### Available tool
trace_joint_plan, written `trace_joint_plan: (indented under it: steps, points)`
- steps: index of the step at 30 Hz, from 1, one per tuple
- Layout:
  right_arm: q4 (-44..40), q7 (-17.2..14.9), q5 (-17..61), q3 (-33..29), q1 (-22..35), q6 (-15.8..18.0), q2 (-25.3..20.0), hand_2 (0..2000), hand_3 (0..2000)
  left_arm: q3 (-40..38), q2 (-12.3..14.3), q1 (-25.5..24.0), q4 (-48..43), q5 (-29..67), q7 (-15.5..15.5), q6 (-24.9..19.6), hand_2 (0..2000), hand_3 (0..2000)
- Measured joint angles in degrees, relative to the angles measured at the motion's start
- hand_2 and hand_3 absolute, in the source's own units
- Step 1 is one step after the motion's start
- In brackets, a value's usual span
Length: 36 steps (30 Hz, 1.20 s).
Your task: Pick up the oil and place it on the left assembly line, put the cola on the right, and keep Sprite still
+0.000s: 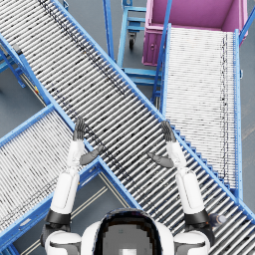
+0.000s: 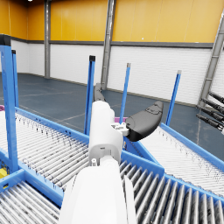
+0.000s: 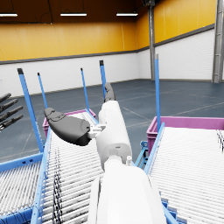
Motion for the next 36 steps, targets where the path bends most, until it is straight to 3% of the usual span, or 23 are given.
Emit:
trace_joint_plan:
  steps: [36]
  points:
    - [0.0, 0.0, 0.0, 0.0, 0.0, 0.0, 0.0, 0, 0, 0.0, 0.0, 0.0, 0.0, 0.0, 0.0, 0.0, 0, 0]
